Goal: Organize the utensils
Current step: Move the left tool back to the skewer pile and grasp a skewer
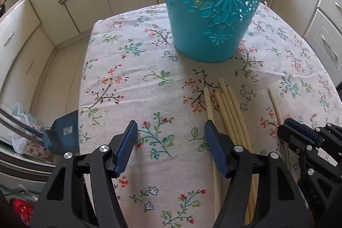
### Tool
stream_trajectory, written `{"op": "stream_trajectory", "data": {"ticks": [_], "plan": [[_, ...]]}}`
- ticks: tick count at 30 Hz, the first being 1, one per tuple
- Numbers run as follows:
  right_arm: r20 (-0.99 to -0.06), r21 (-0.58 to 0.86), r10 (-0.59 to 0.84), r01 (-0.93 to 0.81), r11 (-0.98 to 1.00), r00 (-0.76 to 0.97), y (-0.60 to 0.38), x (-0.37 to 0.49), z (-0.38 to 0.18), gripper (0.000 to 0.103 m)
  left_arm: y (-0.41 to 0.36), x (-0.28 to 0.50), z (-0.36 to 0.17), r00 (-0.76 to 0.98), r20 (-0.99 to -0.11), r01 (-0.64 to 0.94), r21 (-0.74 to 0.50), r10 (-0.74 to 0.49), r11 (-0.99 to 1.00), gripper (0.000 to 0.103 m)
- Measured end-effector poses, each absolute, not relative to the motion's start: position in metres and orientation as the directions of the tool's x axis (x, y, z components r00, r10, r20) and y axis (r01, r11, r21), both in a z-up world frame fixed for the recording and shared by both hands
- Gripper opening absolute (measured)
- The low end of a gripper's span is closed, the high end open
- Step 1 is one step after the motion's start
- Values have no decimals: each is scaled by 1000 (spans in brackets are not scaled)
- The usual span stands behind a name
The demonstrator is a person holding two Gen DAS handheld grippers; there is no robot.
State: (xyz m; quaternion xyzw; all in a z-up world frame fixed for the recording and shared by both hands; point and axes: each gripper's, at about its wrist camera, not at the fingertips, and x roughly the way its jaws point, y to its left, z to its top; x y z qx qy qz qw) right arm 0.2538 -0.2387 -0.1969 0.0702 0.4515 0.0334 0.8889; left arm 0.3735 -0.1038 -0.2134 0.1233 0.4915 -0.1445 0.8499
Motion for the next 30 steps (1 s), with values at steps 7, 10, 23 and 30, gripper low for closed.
{"op": "stream_trajectory", "data": {"ticks": [7,10,23,30], "plan": [[-791,162,127,4,987,598,-239,254,-197,10,-106,371,-211,453,-874,385,16,-174,923,52],[-789,170,133,6,985,600,-240,254,-197,10,-100,371,-206,443,-869,376,-43,-221,925,52],[-785,175,137,4,985,604,-242,257,-198,10,-114,360,-212,445,-874,417,11,-194,909,52],[-801,137,127,-28,990,585,-237,258,-196,10,-120,357,-211,443,-869,461,11,-220,887,12]]}}
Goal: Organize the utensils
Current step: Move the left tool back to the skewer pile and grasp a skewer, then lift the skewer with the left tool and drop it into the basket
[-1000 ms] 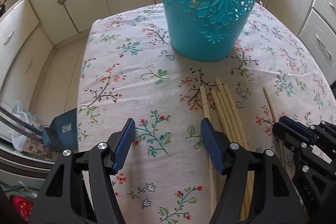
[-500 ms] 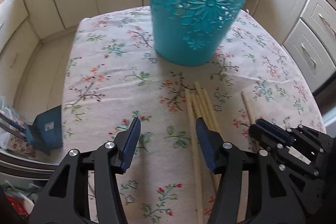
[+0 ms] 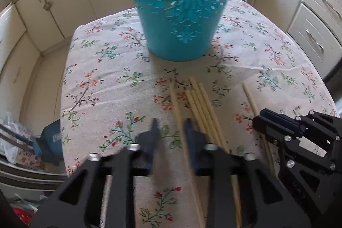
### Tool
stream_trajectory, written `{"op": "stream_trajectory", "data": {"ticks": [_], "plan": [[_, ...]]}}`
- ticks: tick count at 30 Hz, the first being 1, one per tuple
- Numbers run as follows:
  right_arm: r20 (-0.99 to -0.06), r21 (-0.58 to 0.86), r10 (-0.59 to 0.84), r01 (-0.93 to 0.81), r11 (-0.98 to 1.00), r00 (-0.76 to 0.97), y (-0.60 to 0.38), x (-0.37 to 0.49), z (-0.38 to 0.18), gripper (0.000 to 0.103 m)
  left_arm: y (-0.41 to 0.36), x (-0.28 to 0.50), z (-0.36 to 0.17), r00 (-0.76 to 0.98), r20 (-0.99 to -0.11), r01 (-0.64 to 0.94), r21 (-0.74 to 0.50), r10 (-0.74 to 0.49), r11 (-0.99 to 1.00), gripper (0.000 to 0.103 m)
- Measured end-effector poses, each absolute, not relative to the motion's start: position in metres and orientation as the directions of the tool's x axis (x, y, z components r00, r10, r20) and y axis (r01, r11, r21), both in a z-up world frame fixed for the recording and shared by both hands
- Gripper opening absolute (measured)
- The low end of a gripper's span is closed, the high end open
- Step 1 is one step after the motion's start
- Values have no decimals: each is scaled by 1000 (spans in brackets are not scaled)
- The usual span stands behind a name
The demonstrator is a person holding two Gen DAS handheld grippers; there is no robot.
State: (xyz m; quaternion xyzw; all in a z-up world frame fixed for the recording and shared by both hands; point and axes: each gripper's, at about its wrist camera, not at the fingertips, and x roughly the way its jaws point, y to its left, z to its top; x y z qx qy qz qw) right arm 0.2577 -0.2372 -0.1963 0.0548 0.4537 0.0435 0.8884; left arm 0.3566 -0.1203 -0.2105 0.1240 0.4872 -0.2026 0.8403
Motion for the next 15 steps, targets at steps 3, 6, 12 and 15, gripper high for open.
{"op": "stream_trajectory", "data": {"ticks": [3,6,12,15], "plan": [[-799,116,121,-47,992,589,-234,256,-197,10,-123,355,-211,430,-873,482,5,-231,876,5],[-787,136,127,-31,990,604,-237,255,-198,10,-119,357,-210,395,-884,479,-34,-250,877,5],[-778,182,158,-22,983,608,-242,255,-199,10,-100,362,-190,330,-887,452,-152,-323,879,5],[-775,201,173,-22,979,608,-244,255,-199,10,-92,359,-168,323,-865,451,-216,-384,866,5]]}}
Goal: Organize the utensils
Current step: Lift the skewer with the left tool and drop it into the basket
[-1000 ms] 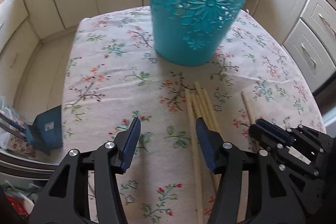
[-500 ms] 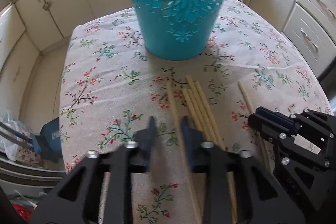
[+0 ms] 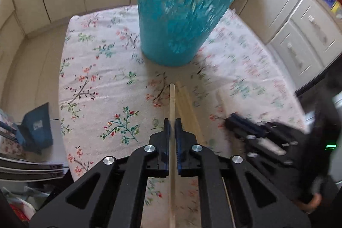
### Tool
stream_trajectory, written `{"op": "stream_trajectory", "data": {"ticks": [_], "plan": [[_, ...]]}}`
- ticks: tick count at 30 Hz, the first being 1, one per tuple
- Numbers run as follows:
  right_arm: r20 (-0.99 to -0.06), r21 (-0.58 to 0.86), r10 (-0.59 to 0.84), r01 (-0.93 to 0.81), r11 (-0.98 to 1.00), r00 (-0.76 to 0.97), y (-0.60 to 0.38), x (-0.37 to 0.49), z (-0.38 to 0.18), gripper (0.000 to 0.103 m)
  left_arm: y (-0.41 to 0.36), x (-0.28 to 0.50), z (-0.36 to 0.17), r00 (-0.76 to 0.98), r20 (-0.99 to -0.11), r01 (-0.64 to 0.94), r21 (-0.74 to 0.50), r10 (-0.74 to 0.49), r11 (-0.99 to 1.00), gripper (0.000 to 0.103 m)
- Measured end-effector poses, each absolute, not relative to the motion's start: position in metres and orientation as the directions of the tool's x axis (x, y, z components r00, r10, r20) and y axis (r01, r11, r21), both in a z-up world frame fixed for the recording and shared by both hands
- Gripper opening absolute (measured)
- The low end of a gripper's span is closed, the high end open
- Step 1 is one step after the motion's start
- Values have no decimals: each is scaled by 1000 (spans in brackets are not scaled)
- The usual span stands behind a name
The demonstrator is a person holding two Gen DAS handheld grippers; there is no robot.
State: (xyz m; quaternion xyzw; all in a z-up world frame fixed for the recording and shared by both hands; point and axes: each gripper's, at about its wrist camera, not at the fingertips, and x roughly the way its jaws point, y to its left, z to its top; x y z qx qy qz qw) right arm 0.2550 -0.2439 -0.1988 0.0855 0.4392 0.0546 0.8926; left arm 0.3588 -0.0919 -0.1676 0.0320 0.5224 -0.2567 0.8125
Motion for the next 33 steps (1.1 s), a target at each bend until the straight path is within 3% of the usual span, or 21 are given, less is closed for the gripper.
{"op": "stream_trajectory", "data": {"ticks": [5,10,19,33], "plan": [[-768,242,203,-18,970,608,-248,255,-200,10,-83,357,-93,414,-787,474,-242,-457,847,5],[-767,247,207,-18,969,608,-248,255,-200,10,-93,377,-8,599,-634,475,-210,-489,854,5],[-764,256,215,-20,967,608,-249,256,-200,10,-129,446,34,804,-366,399,-250,-468,882,5],[-763,250,215,-28,968,609,-246,257,-200,10,-147,501,-33,836,-426,272,-224,-345,936,5]]}}
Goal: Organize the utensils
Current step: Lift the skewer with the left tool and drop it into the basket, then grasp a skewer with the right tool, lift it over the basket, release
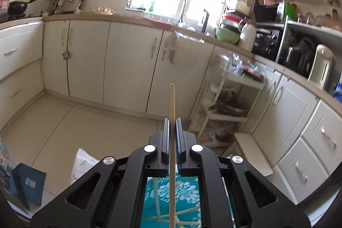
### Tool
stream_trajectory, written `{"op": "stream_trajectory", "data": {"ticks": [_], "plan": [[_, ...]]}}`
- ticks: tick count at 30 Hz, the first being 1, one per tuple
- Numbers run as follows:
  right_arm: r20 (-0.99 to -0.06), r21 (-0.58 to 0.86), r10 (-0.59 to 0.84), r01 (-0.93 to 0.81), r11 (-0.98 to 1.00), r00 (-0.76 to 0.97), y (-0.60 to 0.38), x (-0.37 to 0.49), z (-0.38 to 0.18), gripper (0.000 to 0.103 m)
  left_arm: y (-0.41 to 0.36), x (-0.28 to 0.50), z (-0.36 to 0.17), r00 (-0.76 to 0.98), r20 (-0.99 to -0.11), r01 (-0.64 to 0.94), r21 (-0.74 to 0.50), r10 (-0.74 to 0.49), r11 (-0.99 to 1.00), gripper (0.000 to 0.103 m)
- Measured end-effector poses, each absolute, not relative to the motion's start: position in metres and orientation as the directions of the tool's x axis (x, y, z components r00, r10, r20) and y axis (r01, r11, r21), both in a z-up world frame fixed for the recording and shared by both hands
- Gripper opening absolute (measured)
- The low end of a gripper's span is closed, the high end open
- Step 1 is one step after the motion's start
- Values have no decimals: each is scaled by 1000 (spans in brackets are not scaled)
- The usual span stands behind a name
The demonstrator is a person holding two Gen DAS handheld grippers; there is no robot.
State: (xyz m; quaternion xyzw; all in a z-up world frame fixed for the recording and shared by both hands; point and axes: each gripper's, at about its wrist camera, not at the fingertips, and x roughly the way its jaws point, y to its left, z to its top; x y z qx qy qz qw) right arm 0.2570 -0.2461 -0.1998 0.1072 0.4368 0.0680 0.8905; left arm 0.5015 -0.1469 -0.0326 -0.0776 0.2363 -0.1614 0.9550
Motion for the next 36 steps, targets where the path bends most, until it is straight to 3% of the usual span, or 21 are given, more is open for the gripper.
{"op": "stream_trajectory", "data": {"ticks": [10,12,17,20,27,32,36], "plan": [[-764,251,215,-27,968,608,-246,257,-200,10,-128,479,-65,806,-505,260,-163,-307,952,11],[-764,259,221,-26,965,606,-247,257,-200,10,-119,469,-65,809,-507,250,-157,-296,955,16],[-762,281,237,-22,960,602,-251,258,-200,10,-87,432,-60,834,-476,226,-164,-277,960,42],[-770,259,219,-19,966,599,-248,257,-199,10,-62,411,-65,836,-477,200,-194,-270,960,49],[-802,76,79,-30,997,592,-224,260,-195,9,-32,408,-91,783,-570,146,-222,-249,964,54],[-816,141,116,1,990,567,-237,253,-188,6,-25,413,-101,758,-608,122,-224,-237,967,54],[-751,253,180,25,967,636,-260,237,-144,6,-22,416,-105,739,-632,108,-233,-235,966,55]]}}
